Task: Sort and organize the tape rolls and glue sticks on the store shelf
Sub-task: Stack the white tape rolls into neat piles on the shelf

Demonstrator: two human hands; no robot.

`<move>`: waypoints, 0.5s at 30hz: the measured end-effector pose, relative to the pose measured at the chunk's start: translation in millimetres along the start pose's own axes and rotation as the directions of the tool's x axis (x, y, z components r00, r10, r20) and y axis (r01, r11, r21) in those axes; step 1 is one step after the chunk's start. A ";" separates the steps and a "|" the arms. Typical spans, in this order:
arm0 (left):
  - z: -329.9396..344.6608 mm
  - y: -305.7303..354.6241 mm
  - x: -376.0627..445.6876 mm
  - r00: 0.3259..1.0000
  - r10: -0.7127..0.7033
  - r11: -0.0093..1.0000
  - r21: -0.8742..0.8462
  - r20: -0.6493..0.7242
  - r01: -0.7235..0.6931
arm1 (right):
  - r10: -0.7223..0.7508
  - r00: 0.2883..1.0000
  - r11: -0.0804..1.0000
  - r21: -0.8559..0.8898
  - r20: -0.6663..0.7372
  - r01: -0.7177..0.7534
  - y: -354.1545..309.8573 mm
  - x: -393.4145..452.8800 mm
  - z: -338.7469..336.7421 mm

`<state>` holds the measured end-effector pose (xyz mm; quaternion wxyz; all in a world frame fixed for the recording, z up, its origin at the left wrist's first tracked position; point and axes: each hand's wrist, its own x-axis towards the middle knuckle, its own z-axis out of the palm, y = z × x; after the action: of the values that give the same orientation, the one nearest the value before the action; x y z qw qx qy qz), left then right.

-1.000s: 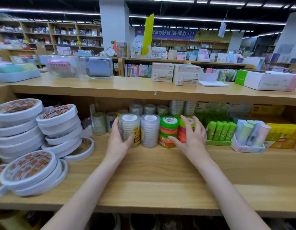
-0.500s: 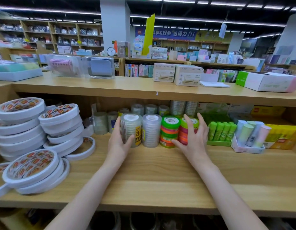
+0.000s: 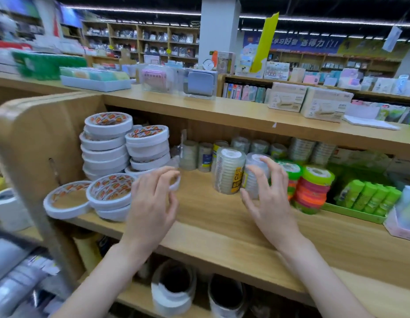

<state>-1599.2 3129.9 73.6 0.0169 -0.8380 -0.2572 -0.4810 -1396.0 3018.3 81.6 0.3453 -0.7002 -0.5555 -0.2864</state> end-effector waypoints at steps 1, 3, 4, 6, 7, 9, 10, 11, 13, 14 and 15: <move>-7.6 -5.8 -4.1 1.000 -0.011 0.998 0.058 -0.007 0.011 | -0.024 0.999 0.999 0.039 0.030 0.023 -7.2 2.2 6.1; -20.0 -17.2 -10.6 0.998 -0.053 0.988 0.147 -0.016 0.054 | -0.073 0.991 0.992 0.108 0.116 0.060 -21.8 6.1 19.5; -25.0 -23.1 -13.5 0.997 -0.080 0.979 0.188 -0.008 0.080 | -0.079 0.980 0.987 0.156 0.183 0.050 -30.3 8.1 25.8; -32.8 -37.0 -17.6 0.989 -0.138 0.952 0.281 0.045 0.120 | -0.084 0.941 0.963 0.270 0.329 -0.009 -47.0 14.3 36.2; -36.0 -44.3 -19.1 0.983 -0.166 0.940 0.315 0.083 0.133 | -0.098 0.925 0.948 0.317 0.367 -0.026 -54.5 19.3 41.4; -40.8 -58.4 -22.5 0.967 -0.201 0.932 0.334 0.154 0.140 | -0.132 0.923 0.919 0.394 0.361 -0.023 -70.4 33.7 51.0; -42.7 -64.5 -22.5 0.961 -0.199 0.935 0.330 0.192 0.128 | -0.137 0.935 0.902 0.431 0.327 -0.019 -78.5 43.4 55.1; -44.9 -70.0 -21.9 0.956 -0.182 0.942 0.318 0.229 0.103 | -0.140 0.950 0.886 0.464 0.278 -0.005 -86.4 53.8 58.5; -48.0 -78.6 -19.2 0.946 -0.126 0.956 0.291 0.299 0.035 | -0.145 0.967 0.870 0.492 0.208 0.025 -100.9 73.7 65.4; -49.0 -83.2 -17.9 0.942 -0.092 0.963 0.270 0.323 0.002 | -0.150 0.966 0.874 0.486 0.209 0.031 -107.6 83.0 69.2; -50.4 -87.1 -15.6 0.935 -0.065 0.973 0.231 0.348 -0.018 | -0.166 0.957 0.883 0.467 0.237 0.038 -113.8 91.5 72.6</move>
<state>-1684.6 3185.0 68.9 0.0616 -0.8998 -0.3201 -0.2900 -1485.7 3146.0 128.8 0.4059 -0.6010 -0.6852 -0.0674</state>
